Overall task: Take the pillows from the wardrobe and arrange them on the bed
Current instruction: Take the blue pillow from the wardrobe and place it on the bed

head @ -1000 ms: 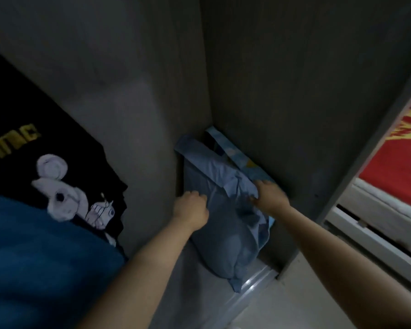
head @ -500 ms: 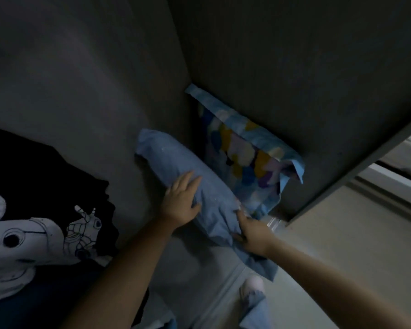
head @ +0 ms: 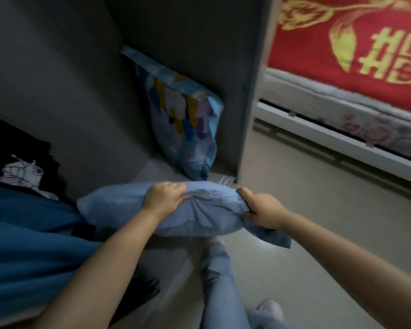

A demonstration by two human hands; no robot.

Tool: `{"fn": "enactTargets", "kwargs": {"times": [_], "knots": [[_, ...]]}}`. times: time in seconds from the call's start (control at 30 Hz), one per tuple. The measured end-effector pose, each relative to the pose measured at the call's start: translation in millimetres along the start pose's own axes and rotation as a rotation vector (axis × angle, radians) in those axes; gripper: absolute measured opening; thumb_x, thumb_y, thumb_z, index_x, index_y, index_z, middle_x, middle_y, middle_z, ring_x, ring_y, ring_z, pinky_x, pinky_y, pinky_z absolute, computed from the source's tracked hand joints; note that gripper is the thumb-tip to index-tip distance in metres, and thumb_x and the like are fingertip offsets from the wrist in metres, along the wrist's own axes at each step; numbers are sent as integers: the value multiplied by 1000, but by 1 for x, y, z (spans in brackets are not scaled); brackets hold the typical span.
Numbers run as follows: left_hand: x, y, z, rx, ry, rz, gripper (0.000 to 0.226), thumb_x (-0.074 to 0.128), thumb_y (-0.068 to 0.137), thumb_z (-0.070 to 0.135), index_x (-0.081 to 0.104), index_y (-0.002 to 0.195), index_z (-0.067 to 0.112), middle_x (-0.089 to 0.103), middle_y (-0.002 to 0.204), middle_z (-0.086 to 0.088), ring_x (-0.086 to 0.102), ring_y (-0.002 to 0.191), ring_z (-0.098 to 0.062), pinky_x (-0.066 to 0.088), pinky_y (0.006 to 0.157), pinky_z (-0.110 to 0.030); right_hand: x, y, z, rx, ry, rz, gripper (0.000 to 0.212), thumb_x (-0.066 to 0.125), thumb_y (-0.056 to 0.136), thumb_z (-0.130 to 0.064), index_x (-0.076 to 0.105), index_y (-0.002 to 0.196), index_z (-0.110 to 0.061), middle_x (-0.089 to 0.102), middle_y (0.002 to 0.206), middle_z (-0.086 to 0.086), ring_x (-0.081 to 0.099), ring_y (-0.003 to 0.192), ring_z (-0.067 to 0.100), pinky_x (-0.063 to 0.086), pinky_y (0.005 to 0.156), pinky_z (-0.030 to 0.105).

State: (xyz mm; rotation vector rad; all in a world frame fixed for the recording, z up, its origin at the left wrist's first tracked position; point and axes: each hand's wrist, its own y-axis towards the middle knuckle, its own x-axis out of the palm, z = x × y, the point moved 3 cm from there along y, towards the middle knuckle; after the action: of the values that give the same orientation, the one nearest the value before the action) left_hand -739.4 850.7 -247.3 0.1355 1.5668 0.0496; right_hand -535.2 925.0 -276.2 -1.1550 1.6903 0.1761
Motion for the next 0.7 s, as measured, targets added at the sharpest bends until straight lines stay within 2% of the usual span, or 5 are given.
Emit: {"fn": "enactTargets", "kwargs": {"times": [0.13,0.3,0.4,0.53,0.7], "knots": [[-17,22,87,130,-50,154,90,4,98,50,57,39,9,56,31,-3,55,26,-18,33,25,-12,-36,-85,52,55,-79,89,46,57,86,-29,40,124,-9,61,119,17,59,102,36,46,76,37],[-27,117,182,234,-34,17,60,39,82,48,61,46,5,63,39,-10,60,31,-23,39,27,-17,-109,-141,138,211,-221,200,36,56,88,-28,45,113,-5,57,115,17,57,100,34,43,74,38],[-16,190,226,226,-122,-114,46,50,93,43,66,84,1,74,88,-20,70,79,-35,52,63,-34,-152,-157,199,319,-334,223,34,53,89,-26,44,116,-7,53,118,15,54,105,33,43,82,40],[-21,306,276,311,-120,-23,41,48,95,40,65,89,3,73,97,-19,68,88,-36,51,70,-36,-224,-160,276,472,-384,255,27,49,90,-22,45,114,-11,56,116,11,54,107,29,35,88,40],[-100,505,287,427,-98,182,43,41,97,43,62,85,7,72,93,-14,67,85,-32,48,65,-35,-391,-128,341,601,-399,525,10,47,90,-16,37,90,-17,58,107,12,57,97,31,32,89,43]]}}
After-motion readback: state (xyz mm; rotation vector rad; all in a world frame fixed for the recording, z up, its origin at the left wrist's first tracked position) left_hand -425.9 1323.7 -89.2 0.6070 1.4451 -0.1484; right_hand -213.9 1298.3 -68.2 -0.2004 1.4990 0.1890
